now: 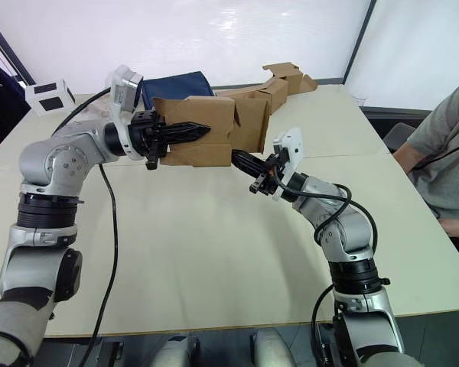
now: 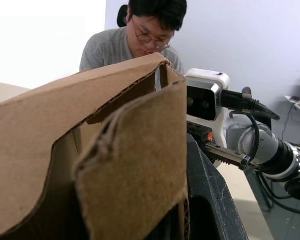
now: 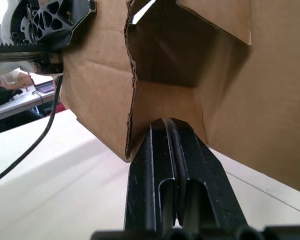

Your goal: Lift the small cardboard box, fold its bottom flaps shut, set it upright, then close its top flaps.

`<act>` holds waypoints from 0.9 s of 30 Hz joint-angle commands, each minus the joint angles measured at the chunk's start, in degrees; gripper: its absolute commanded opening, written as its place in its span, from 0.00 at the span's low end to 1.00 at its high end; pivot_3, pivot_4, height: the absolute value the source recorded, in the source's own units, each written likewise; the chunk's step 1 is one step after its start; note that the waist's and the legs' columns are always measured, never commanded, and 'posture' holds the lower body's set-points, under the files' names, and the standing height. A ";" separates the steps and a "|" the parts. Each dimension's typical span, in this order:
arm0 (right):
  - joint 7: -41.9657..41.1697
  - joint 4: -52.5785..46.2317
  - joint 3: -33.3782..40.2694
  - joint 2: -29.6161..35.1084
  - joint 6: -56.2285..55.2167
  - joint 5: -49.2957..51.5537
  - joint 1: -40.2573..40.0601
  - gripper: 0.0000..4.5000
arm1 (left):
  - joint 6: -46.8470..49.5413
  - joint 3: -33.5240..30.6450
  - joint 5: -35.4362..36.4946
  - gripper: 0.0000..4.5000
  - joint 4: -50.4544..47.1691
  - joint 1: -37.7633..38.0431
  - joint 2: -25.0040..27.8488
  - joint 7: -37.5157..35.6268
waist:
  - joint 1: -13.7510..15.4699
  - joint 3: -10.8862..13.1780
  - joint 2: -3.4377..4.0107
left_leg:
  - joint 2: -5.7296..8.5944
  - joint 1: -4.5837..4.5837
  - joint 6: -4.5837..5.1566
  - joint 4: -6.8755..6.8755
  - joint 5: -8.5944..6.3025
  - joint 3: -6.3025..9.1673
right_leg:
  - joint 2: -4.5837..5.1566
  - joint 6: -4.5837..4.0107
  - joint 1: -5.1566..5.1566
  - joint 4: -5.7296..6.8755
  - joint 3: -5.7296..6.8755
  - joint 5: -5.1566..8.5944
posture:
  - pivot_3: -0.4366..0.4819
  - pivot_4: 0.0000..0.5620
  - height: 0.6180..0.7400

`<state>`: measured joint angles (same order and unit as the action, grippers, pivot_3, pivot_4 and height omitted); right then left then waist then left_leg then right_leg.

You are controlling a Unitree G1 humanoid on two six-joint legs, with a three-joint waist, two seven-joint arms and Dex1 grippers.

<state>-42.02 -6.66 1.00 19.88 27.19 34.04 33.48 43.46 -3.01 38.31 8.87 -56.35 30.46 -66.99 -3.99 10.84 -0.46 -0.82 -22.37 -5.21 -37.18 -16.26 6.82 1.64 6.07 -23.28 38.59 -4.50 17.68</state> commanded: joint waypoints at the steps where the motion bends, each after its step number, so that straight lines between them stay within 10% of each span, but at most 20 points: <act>1: -0.87 -2.36 1.00 0.52 -0.40 0.86 1.57 0.01 | -1.69 -1.48 0.26 0.00 -1.42 -0.40 0.20 0.70 | 0.01 0.00 0.00 | 0.00 0.00 0.01 0.00 0.00 0.00 | 0.00 0.00 0.00 0.00 0.00 0.00 | 0.48 0.27 1.00; 12: 3.19 -4.84 19.45 6.57 7.29 18.38 0.48 0.01 | 0.70 -3.01 2.10 0.00 1.14 -3.59 2.63 -1.02 | 0.02 0.00 0.00 | 0.00 0.00 0.10 0.01 -0.05 0.01 | 0.00 0.00 0.01 0.01 0.01 0.00 | 0.48 0.27 1.00; 27: 3.21 21.65 6.80 2.43 -9.85 -5.73 12.06 0.01 | 4.06 -4.68 5.75 0.00 -0.96 -1.97 3.23 -0.57 | -0.60 0.00 0.01 | -0.02 0.03 -0.27 0.04 0.15 -0.06 | -0.04 -0.01 -0.07 0.08 -0.06 0.00 | 0.48 0.27 1.00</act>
<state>-36.96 15.29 8.01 22.86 19.02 28.32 43.78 47.37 -5.65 42.76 9.65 -58.05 32.64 -67.37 -4.59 10.84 -0.45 -0.83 -22.35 -5.48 -37.10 -16.10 6.77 1.61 6.06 -23.36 38.67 -4.56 17.69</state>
